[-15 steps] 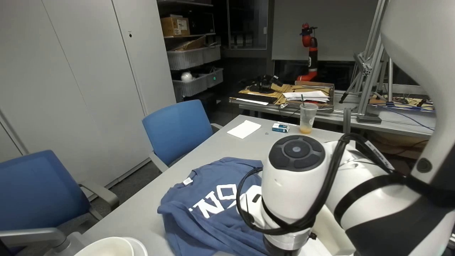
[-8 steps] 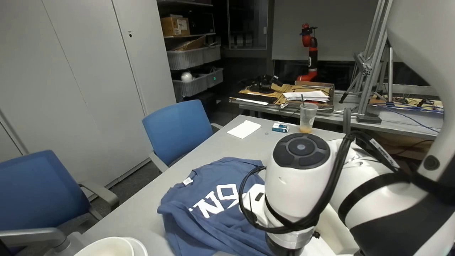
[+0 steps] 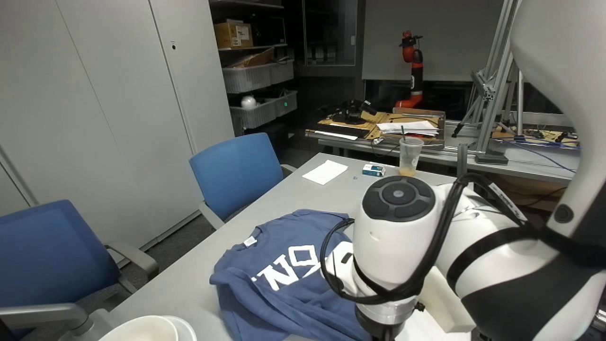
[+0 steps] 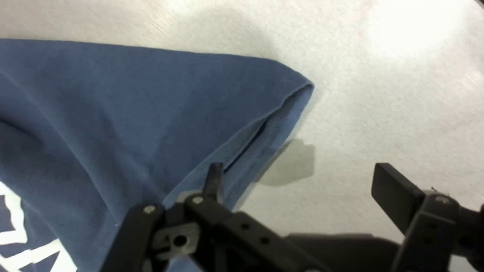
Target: Fold the T-shit on the table
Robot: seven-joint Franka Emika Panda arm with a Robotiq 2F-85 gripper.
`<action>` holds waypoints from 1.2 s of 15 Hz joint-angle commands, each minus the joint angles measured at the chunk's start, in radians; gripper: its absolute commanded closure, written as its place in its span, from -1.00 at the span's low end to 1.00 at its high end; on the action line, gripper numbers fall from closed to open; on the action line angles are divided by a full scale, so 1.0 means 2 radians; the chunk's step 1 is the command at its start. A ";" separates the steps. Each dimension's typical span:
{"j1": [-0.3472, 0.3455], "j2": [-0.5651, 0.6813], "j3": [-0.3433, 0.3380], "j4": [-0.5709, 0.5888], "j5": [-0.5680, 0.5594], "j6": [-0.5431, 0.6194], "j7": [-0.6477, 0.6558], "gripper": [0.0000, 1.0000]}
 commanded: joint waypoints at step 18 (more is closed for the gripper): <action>-0.019 0.052 -0.005 0.017 0.068 0.006 -0.067 -0.81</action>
